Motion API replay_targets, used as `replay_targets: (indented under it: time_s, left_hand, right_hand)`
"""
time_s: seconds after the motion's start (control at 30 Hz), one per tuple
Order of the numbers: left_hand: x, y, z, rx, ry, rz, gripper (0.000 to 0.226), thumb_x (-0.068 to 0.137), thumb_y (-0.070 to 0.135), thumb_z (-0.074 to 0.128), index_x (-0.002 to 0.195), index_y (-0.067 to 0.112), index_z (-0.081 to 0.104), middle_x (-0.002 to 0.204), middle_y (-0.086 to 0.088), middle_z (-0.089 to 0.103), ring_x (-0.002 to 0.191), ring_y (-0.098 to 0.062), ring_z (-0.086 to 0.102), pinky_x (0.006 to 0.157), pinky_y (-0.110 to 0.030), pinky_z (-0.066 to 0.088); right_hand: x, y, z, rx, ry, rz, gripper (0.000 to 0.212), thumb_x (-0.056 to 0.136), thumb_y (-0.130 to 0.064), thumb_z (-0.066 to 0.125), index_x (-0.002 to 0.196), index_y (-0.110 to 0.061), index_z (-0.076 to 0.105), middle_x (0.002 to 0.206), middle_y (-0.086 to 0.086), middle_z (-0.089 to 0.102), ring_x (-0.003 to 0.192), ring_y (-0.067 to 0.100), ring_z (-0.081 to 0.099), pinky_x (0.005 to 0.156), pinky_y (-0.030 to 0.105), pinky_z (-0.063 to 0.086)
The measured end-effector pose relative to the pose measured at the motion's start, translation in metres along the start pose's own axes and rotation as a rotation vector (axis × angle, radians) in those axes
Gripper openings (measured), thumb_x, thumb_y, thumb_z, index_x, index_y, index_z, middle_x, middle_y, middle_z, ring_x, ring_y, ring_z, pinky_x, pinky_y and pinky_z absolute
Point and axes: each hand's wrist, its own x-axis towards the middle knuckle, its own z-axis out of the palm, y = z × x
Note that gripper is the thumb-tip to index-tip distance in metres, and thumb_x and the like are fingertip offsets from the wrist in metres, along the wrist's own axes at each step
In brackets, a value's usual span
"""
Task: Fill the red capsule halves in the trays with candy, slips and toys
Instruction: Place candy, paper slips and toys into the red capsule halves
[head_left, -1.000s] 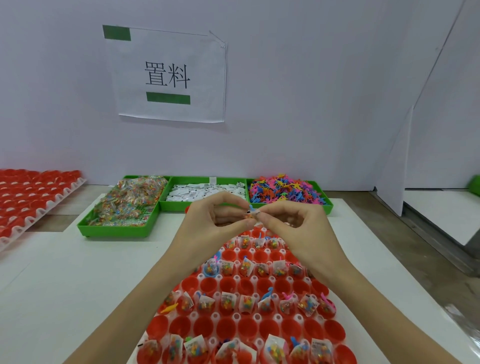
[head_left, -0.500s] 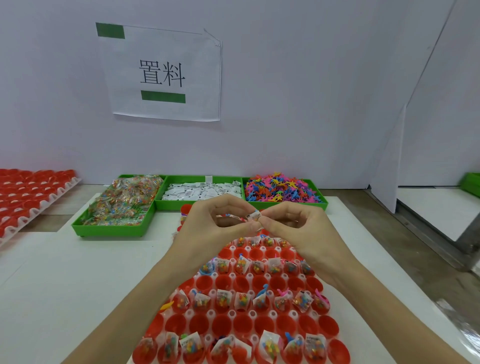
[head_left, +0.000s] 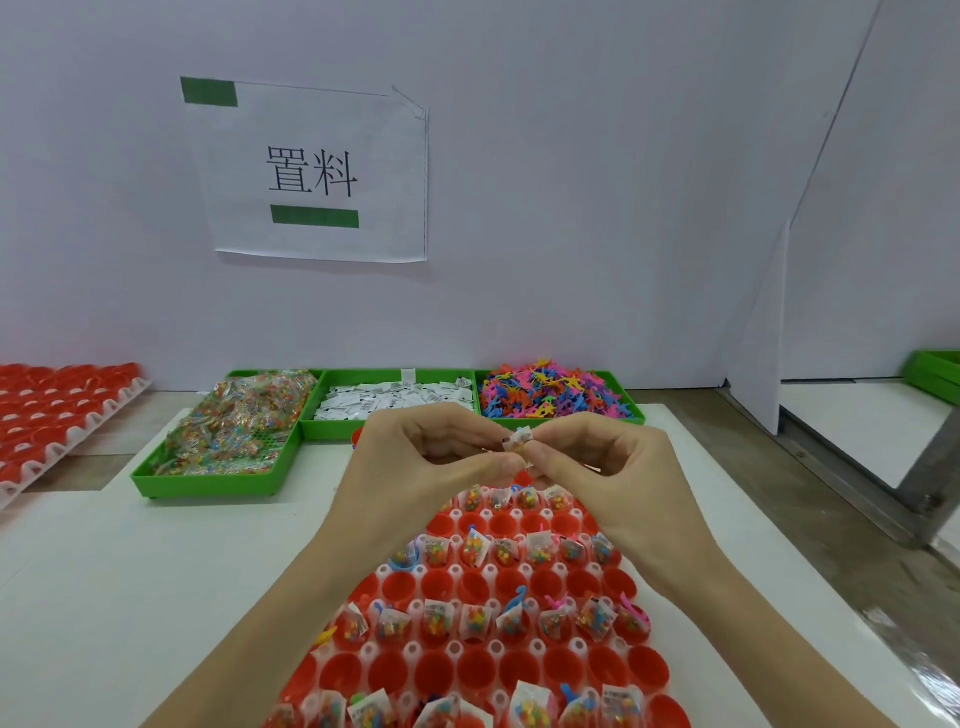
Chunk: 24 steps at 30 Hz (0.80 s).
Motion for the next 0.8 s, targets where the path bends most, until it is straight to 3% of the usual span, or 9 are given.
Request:
replay_targets:
  time_s: [0.13,0.33,0.47,0.63,0.8]
  left_hand:
    - [-0.007,0.013,0.004,-0.045,-0.079,-0.067,0.018,0.078,0.011,0.086,0.096,0.011,0.082,0.087,-0.007,0.08,0.082,-0.025,0.079,0.076,-0.026,0.063]
    - [-0.031,0.025,0.041,0.123,-0.198,-0.028,0.018,0.08,0.014,0.088,0.094,0.02,0.078,0.085,0.004,0.079,0.076,-0.014,0.078,0.074,-0.029,0.064]
    - [-0.049,0.026,0.068,0.246,-0.253,0.073,0.013,0.081,0.017,0.087,0.091,0.019,0.078,0.082,0.012,0.078,0.078,-0.007,0.076,0.074,-0.021,0.061]
    - [-0.065,0.021,0.088,0.406,-0.25,0.078,0.012,0.075,0.036,0.089,0.083,0.032,0.081,0.081,0.022,0.072,0.087,-0.004,0.068,0.075,-0.017,0.053]
    - [-0.084,0.003,0.101,0.626,-0.387,0.07,0.034,0.075,0.059,0.08,0.102,0.042,0.069,0.095,0.031,0.055,0.104,0.005,0.048,0.081,-0.015,0.046]
  right_hand:
    - [-0.013,-0.009,-0.014,0.023,-0.024,0.014,0.009,0.085,-0.023,0.079,0.091,-0.029,0.081,0.086,-0.004,0.079,0.078,0.013,0.076,0.072,0.016,0.058]
    - [-0.049,-0.026,-0.062,-0.032,-0.249,0.097,0.015,0.078,-0.022,0.084,0.092,-0.023,0.08,0.09,0.005,0.079,0.083,0.022,0.077,0.076,0.026,0.061]
    - [-0.078,-0.027,-0.081,-0.104,-0.229,0.133,0.016,0.075,-0.022,0.085,0.089,-0.028,0.081,0.087,0.002,0.079,0.078,0.018,0.076,0.072,0.019,0.059]
    - [-0.103,-0.017,-0.093,-0.197,-0.249,0.207,0.011,0.079,-0.02,0.085,0.086,-0.027,0.081,0.083,-0.002,0.079,0.077,0.014,0.076,0.073,0.018,0.058]
    - [-0.118,0.002,-0.094,-0.162,-0.244,0.322,0.012,0.082,-0.015,0.084,0.086,-0.026,0.081,0.082,0.001,0.079,0.076,0.013,0.075,0.071,0.019,0.056]
